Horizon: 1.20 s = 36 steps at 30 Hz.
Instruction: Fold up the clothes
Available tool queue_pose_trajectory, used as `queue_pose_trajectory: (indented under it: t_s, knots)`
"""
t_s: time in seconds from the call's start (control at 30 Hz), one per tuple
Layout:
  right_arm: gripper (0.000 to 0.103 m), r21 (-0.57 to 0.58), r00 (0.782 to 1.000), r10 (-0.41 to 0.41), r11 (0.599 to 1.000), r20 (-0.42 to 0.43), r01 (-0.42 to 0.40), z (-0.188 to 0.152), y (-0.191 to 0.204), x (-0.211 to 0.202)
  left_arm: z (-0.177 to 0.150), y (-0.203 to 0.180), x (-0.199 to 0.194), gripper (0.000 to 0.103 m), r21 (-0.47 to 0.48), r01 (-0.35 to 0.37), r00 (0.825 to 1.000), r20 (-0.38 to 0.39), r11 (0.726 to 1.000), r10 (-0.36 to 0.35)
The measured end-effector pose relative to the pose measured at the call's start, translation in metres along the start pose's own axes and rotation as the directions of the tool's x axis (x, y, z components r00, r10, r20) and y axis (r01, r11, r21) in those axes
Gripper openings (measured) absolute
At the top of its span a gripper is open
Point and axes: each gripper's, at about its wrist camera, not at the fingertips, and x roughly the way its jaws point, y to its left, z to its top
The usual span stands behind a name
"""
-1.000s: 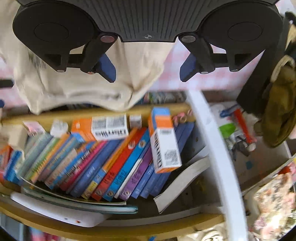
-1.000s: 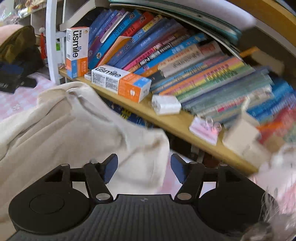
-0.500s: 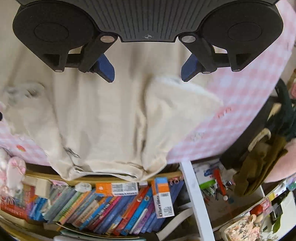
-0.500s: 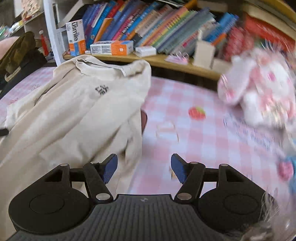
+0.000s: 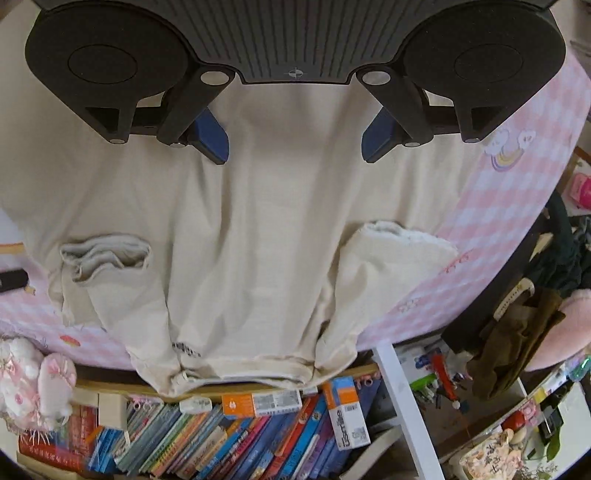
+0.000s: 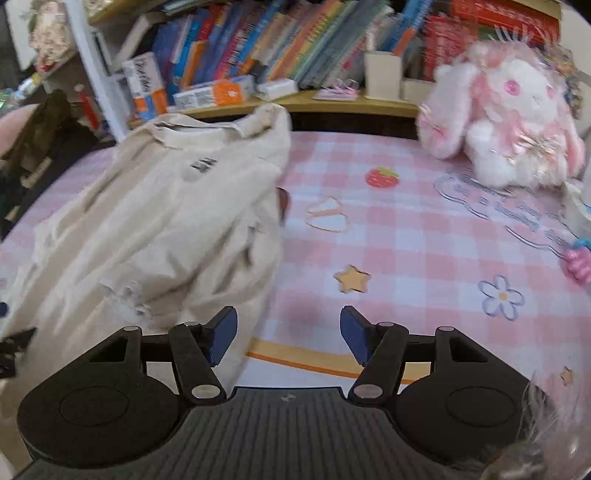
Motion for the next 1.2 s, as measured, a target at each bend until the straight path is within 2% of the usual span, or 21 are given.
queue_pose_trajectory:
  t_s: [0.13, 0.23, 0.37, 0.47, 0.63, 0.8, 0.87, 0.9, 0.93, 0.97, 1.03, 1.13, 1.2]
  knots:
    - [0.06, -0.153, 0.995, 0.098, 0.984, 0.02, -0.094, 0.005, 0.032, 0.0, -0.005, -0.002, -0.001, 0.082, 0.0, -0.007, 1.0, -0.016, 1.0, 0.007]
    - [0.06, -0.279, 0.981, 0.195, 0.941, -0.006, -0.189, 0.006, 0.064, 0.006, -0.008, -0.004, -0.002, 0.082, 0.001, -0.012, 1.0, -0.028, 1.0, 0.012]
    - [0.058, -0.343, 0.982, 0.179, 0.92, -0.067, -0.191, 0.004, 0.096, 0.03, -0.013, -0.006, -0.003, 0.082, 0.001, -0.019, 0.999, -0.043, 1.0, 0.019]
    - [0.058, -0.294, 0.977, 0.186, 0.933, -0.106, -0.209, 0.005, 0.102, 0.042, -0.015, -0.001, -0.003, 0.082, -0.02, -0.006, 0.998, -0.059, 1.0, 0.005]
    - [0.061, -0.096, 0.951, 0.286, 0.95, -0.12, -0.298, 0.014, 0.088, 0.045, -0.016, 0.012, -0.001, 0.083, -0.071, -0.002, 0.996, -0.09, 0.997, -0.005]
    - [0.058, 0.111, 0.927, 0.355, 0.933, -0.119, -0.343, 0.022, 0.075, 0.054, -0.017, 0.017, 0.0, 0.083, -0.073, -0.007, 0.995, -0.101, 0.997, 0.0]
    - [0.045, 0.205, 0.924, 0.367, 0.917, -0.105, -0.341, 0.025, 0.068, 0.058, -0.018, 0.017, -0.001, 0.083, -0.066, -0.008, 0.995, -0.098, 0.998, 0.002]
    - [0.031, 0.257, 0.924, 0.371, 0.906, -0.096, -0.337, 0.025, 0.062, 0.06, -0.018, 0.017, -0.001, 0.083, -0.063, -0.009, 0.995, -0.098, 0.998, 0.003]
    - [0.013, 0.305, 0.923, 0.375, 0.892, -0.09, -0.333, 0.026, 0.057, 0.061, -0.018, 0.017, -0.001, 0.083, -0.062, -0.01, 0.995, -0.099, 0.998, 0.004]
    - [0.006, 0.336, 0.922, 0.378, 0.882, -0.087, -0.33, 0.026, 0.053, 0.061, -0.018, 0.018, -0.001, 0.083, -0.06, -0.01, 0.995, -0.1, 0.998, 0.004]
    - [0.003, 0.382, 0.921, 0.382, 0.865, -0.078, -0.326, 0.028, 0.043, 0.06, -0.017, 0.018, -0.001, 0.083, -0.056, -0.01, 0.995, -0.105, 0.998, 0.004]
    - [0.003, 0.353, 0.931, 0.362, 0.876, -0.035, -0.328, 0.038, 0.03, 0.042, -0.016, 0.018, -0.001, 0.083, -0.052, -0.008, 0.994, -0.109, 0.999, 0.002]
    - [0.003, 0.298, 0.944, 0.331, 0.9, 0.001, -0.316, 0.049, 0.017, 0.026, -0.016, 0.018, -0.001, 0.083, -0.051, -0.006, 0.994, -0.109, 0.999, 0.001]
